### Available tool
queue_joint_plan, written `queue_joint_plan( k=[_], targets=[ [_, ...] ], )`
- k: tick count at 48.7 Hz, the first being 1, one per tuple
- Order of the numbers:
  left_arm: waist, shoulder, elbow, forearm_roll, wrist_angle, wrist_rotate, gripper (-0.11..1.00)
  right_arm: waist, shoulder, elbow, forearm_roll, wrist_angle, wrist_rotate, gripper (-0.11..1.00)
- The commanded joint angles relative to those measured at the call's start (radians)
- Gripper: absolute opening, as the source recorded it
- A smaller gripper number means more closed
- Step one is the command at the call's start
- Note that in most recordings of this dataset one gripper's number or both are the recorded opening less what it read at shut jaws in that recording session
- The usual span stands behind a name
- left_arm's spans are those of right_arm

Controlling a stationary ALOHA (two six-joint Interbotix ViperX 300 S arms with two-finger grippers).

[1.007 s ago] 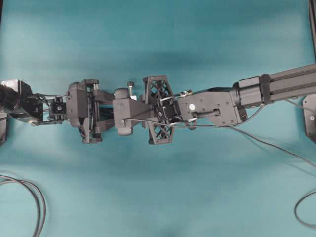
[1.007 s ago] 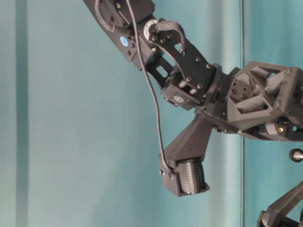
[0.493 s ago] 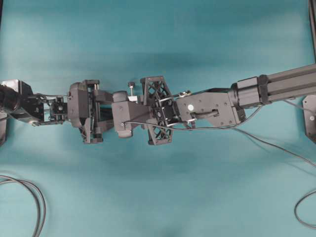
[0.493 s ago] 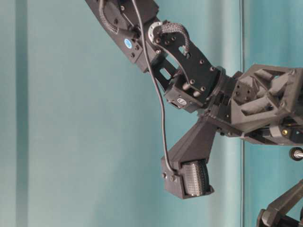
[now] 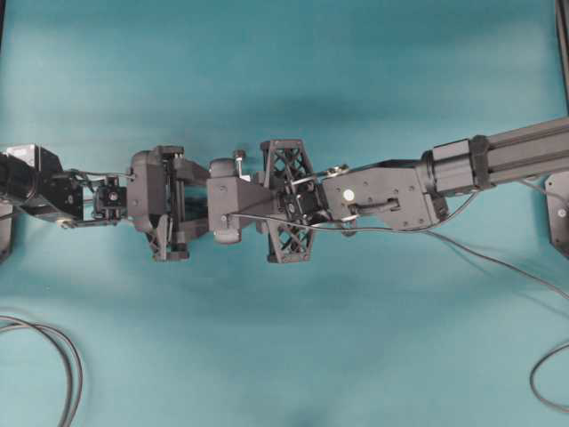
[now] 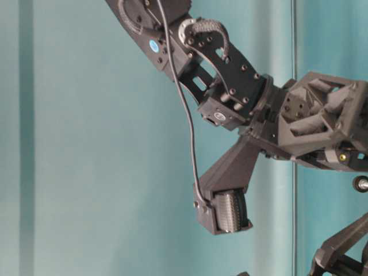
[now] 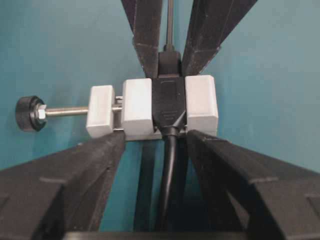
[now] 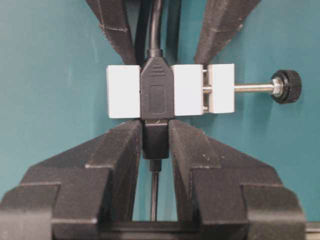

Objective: Insert the USB cable into the female connector supported by the left arm.

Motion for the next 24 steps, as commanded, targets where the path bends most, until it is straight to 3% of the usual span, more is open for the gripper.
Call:
queue_joint_plan(
  k=[1, 6, 9, 17, 24],
  targets=[
    [-0.043, -0.017, -0.021, 0.008, 0.023, 0.002, 0.84, 0.014, -0.060, -0.006, -0.003, -0.028, 0.002, 0.28],
    [-0.043, -0.028, -0.011, 0.008, 0.032, 0.005, 0.84, 0.018, -0.061, 0.005, -0.003, -0.028, 0.002, 0.56],
    [-0.043, -0.037, 0.005, 0.008, 0.032, 0.008, 0.84, 0.023, -0.064, 0.011, -0.005, -0.029, 0.002, 0.65],
    [-0.043, -0.072, 0.080, 0.005, 0.034, 0.008, 0.84, 0.029, -0.109, 0.057, -0.005, -0.046, 0.002, 0.62],
    [-0.043, -0.126, 0.144, 0.002, 0.038, 0.003, 0.84, 0.017, -0.190, 0.164, -0.005, -0.075, 0.002, 0.62]
  ],
)
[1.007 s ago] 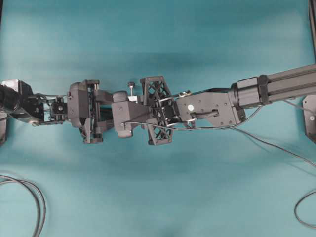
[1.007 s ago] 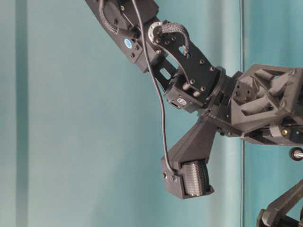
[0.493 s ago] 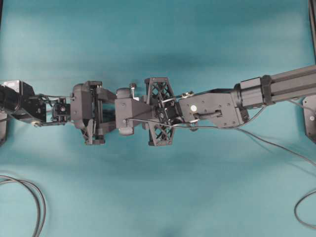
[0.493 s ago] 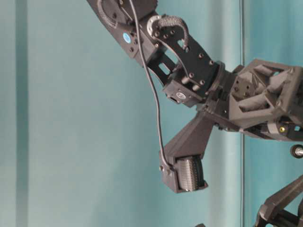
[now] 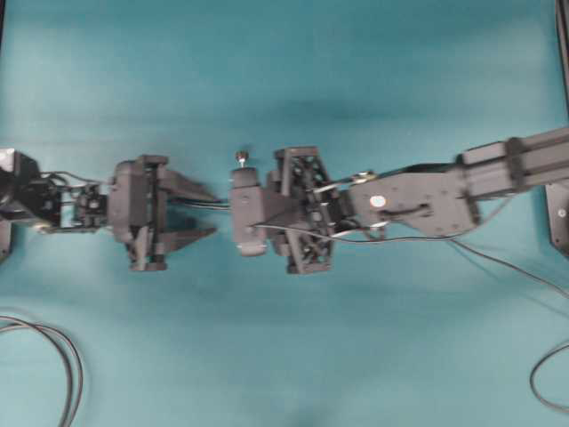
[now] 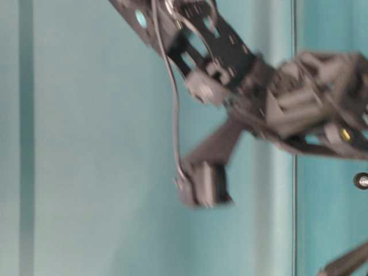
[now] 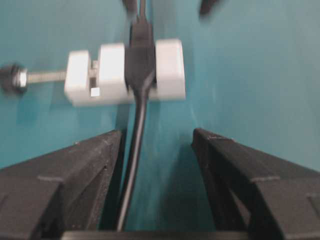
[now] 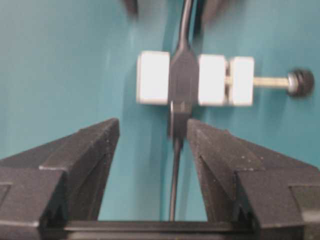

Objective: Insert the USB cable into the female connector supported by the left arm.

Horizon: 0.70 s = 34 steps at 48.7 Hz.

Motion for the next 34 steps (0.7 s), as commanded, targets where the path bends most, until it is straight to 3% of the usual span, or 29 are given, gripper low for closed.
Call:
queue_joint_plan(
  k=[1, 17, 24, 34],
  targets=[
    [-0.011, -0.057, 0.040, 0.000, 0.009, 0.002, 0.84, -0.012, -0.087, 0.055, -0.003, -0.025, 0.003, 0.62],
    [0.005, -0.281, 0.094, -0.014, 0.106, 0.003, 0.84, -0.075, -0.327, 0.330, -0.003, -0.199, 0.035, 0.62],
    [0.015, -0.425, 0.104, -0.014, 0.210, 0.003, 0.84, -0.101, -0.446, 0.454, -0.005, -0.367, 0.061, 0.62],
    [0.015, -0.598, 0.112, -0.014, 0.318, 0.009, 0.84, -0.135, -0.597, 0.629, -0.003, -0.604, 0.038, 0.61]
  ],
)
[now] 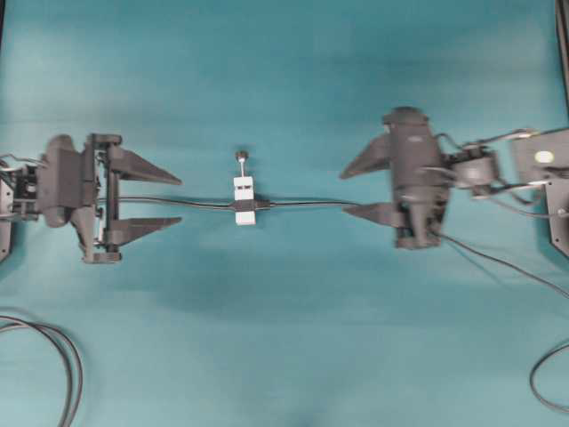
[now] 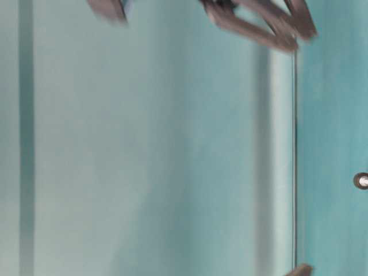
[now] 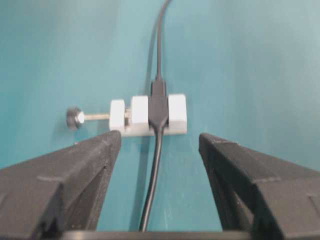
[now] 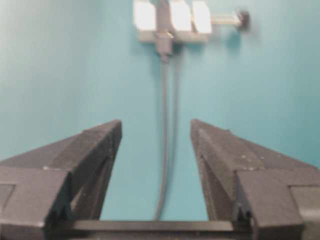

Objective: Insert the USB cable into the female connector supported by the left arm.

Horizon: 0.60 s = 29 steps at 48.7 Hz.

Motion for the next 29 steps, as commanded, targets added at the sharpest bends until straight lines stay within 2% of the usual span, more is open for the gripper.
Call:
queue_joint_plan(
  k=[1, 10, 17, 29],
  targets=[
    [0.002, -0.077, 0.002, -0.003, 0.028, 0.011, 0.84, -0.017, -0.074, 0.049, -0.002, -0.078, -0.014, 0.61],
    [0.002, -0.232, 0.061, 0.000, 0.043, 0.025, 0.84, -0.028, -0.261, 0.144, -0.002, -0.098, -0.054, 0.61],
    [0.002, -0.347, 0.100, 0.000, 0.075, 0.028, 0.84, -0.043, -0.454, 0.245, -0.002, -0.017, -0.055, 0.61],
    [0.002, -0.520, 0.114, 0.000, 0.284, 0.014, 0.84, -0.043, -0.761, 0.385, -0.002, 0.114, -0.012, 0.61]
  ],
)
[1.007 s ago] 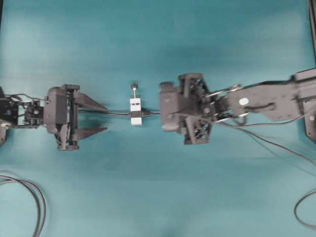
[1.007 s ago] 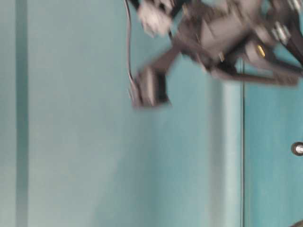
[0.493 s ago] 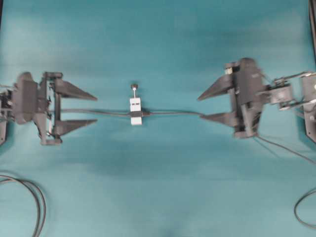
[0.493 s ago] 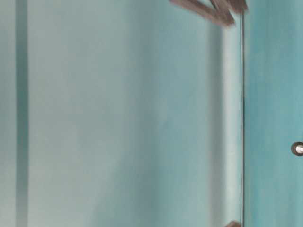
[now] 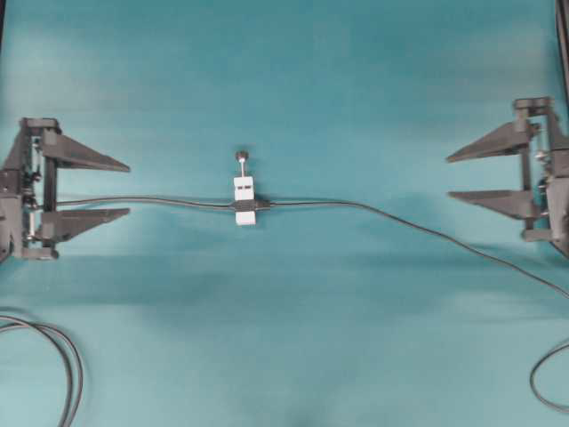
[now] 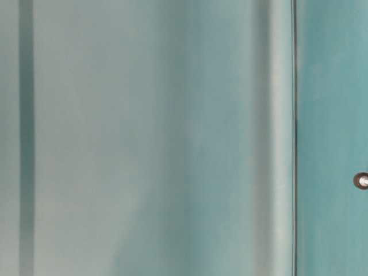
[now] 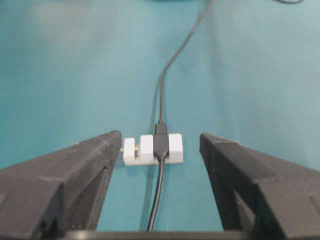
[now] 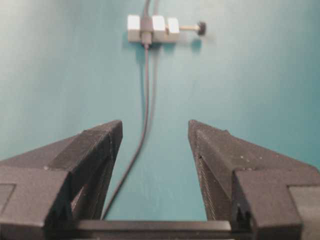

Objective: Insert the USB cable into the female connector supported by the left arm.

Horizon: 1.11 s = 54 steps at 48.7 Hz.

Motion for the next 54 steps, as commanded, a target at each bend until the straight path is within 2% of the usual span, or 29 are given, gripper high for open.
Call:
queue_joint_plan(
  k=[1, 9, 21, 34, 45, 54],
  targets=[
    [0.002, -0.058, 0.003, 0.000, 0.071, -0.003, 0.84, -0.002, -0.118, 0.017, -0.002, 0.029, 0.014, 0.61],
    [-0.028, -0.216, 0.035, 0.000, 0.140, -0.028, 0.84, -0.002, -0.245, 0.034, -0.002, 0.052, 0.061, 0.61],
    [-0.028, -0.413, 0.098, 0.003, 0.130, -0.029, 0.84, 0.003, -0.252, 0.037, -0.002, 0.057, 0.129, 0.61],
    [-0.026, -0.419, 0.137, 0.005, 0.147, -0.035, 0.83, 0.003, -0.250, 0.071, -0.002, 0.183, 0.127, 0.61],
    [-0.026, -0.402, 0.152, 0.003, 0.235, -0.037, 0.83, 0.003, -0.250, 0.126, -0.002, 0.115, 0.087, 0.61],
    [-0.026, -0.402, 0.166, 0.005, 0.281, -0.038, 0.84, 0.003, -0.250, 0.135, -0.002, 0.110, 0.094, 0.61]
  ],
)
